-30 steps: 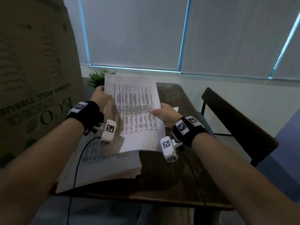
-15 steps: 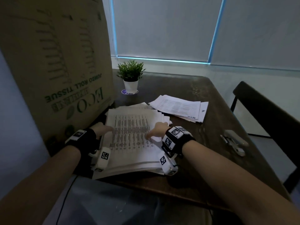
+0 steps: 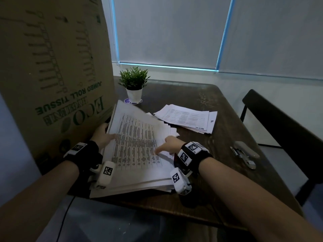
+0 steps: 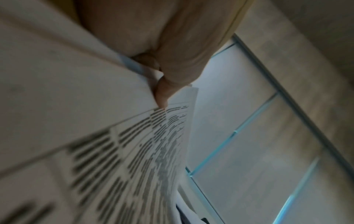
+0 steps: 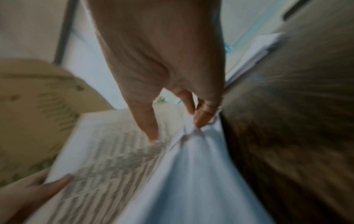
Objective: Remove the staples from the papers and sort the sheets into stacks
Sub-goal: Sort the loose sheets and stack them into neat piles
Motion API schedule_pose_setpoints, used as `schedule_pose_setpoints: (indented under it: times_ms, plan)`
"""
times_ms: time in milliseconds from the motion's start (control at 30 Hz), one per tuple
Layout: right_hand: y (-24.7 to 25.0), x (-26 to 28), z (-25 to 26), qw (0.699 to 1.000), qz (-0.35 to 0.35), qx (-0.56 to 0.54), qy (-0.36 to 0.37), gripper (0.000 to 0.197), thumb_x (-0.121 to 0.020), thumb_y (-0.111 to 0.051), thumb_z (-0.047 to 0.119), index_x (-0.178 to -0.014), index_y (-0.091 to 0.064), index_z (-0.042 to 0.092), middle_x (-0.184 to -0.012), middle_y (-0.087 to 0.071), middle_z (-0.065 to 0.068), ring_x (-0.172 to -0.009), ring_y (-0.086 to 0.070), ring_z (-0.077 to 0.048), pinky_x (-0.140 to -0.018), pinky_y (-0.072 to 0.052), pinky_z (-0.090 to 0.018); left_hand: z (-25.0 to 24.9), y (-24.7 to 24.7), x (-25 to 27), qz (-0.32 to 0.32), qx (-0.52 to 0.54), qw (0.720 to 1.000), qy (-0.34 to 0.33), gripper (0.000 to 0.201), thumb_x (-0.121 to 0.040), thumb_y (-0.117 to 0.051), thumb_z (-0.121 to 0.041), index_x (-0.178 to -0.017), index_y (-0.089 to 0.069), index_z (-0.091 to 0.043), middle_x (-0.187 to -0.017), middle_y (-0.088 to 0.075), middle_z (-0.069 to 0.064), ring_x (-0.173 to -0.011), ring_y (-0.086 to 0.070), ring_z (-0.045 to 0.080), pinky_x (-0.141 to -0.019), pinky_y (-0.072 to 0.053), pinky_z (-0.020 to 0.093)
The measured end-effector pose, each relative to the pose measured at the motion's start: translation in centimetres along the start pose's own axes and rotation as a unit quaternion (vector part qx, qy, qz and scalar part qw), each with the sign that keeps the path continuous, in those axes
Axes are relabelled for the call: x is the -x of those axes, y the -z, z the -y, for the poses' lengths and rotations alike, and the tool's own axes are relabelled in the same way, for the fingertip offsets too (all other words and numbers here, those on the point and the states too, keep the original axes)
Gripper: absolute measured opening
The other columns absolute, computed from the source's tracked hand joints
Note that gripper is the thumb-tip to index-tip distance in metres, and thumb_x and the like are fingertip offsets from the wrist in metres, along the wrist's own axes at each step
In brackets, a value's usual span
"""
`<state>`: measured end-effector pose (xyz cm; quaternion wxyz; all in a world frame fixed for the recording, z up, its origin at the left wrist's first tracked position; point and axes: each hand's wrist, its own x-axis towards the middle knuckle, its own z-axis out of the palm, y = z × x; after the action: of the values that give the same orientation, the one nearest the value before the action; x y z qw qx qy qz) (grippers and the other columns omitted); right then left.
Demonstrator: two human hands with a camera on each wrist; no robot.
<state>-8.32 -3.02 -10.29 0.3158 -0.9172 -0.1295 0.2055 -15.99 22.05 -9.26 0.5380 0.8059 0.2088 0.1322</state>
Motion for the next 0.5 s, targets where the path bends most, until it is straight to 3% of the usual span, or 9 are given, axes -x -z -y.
schedule_pose_setpoints:
  times_ms: [67, 133, 233, 300, 400, 467, 500]
  plan:
    - [0.4, 0.0, -1.4, 0.990, -0.046, -0.136, 0.007, 0.062, -0.080, -0.079, 0.035, -0.125, -0.053, 0.000, -0.113, -0.057, -0.007, -0.101, -0.059, -0.020, -0.080, -0.051, -0.030, -1.2, 0.1, 1.0, -0.017, 0.045, 0.997, -0.057, 0.036, -0.093, -0.057, -0.007, -0.127, -0.046, -0.006, -0.116, -0.058, 0.012, -0.099, -0.059, 0.031, -0.081, -0.050, 0.041]
    - [0.9, 0.2, -2.6, 0.951, -0.084, -0.296, 0.030, 0.073, -0.074, -0.084, 0.037, -0.130, -0.051, 0.004, -0.124, -0.060, -0.003, -0.107, -0.060, -0.016, -0.080, -0.053, -0.025, -2.2, 0.5, 1.6, -0.022, 0.096, 0.991, -0.095, 0.034, -0.093, -0.057, -0.009, -0.125, -0.048, -0.010, -0.116, -0.060, 0.006, -0.100, -0.060, 0.027, -0.083, -0.051, 0.040]
    - [2.2, 1.4, -3.0, 0.869, -0.039, -0.486, 0.079, 0.092, -0.059, -0.091, 0.035, -0.135, -0.050, 0.005, -0.125, -0.066, -0.013, -0.109, -0.067, -0.027, -0.097, -0.053, -0.041, -3.8, 0.7, 2.3, -0.015, 0.154, 0.980, -0.124, 0.019, -0.091, -0.060, -0.012, -0.107, -0.056, -0.023, -0.112, -0.064, 0.002, -0.103, -0.062, 0.024, -0.093, -0.048, 0.048]
    - [4.0, 2.9, -2.5, 0.825, -0.027, -0.555, 0.104, 0.088, -0.058, -0.090, 0.027, -0.134, -0.052, 0.002, -0.121, -0.068, -0.017, -0.110, -0.067, -0.032, -0.099, -0.051, -0.048, -5.5, 0.0, 2.9, -0.020, 0.184, 0.974, -0.132, 0.015, -0.090, -0.062, -0.015, -0.103, -0.056, -0.019, -0.112, -0.065, 0.008, -0.102, -0.063, 0.027, -0.091, -0.050, 0.048]
    - [7.4, 5.5, -1.5, 0.818, -0.045, -0.552, 0.152, 0.068, -0.061, -0.086, 0.021, -0.121, -0.064, 0.000, -0.123, -0.065, -0.022, -0.117, -0.060, -0.037, -0.106, -0.044, -0.052, -8.7, -1.9, 4.1, -0.001, 0.219, 0.959, -0.178, 0.011, -0.091, -0.060, -0.013, -0.100, -0.058, -0.018, -0.106, -0.066, 0.009, -0.099, -0.064, 0.032, -0.082, -0.053, 0.045]
    - [10.0, 7.7, -1.3, 0.824, -0.103, -0.527, 0.179, 0.065, -0.054, -0.089, 0.021, -0.111, -0.067, 0.001, -0.117, -0.068, -0.022, -0.115, -0.062, -0.038, -0.104, -0.046, -0.052, -10.8, -3.4, 4.8, 0.020, 0.237, 0.947, -0.214, 0.015, -0.092, -0.058, -0.010, -0.099, -0.056, -0.023, -0.104, -0.065, 0.005, -0.095, -0.066, 0.024, -0.083, -0.054, 0.044]
    - [11.4, 9.1, -1.4, 0.827, -0.125, -0.512, 0.196, 0.060, -0.058, -0.088, 0.018, -0.111, -0.066, 0.001, -0.113, -0.070, -0.021, -0.110, -0.065, -0.037, -0.100, -0.049, -0.052, -11.7, -4.1, 5.1, 0.030, 0.238, 0.943, -0.233, 0.016, -0.092, -0.057, -0.010, -0.100, -0.054, -0.024, -0.105, -0.065, 0.004, -0.092, -0.066, 0.019, -0.084, -0.055, 0.043]
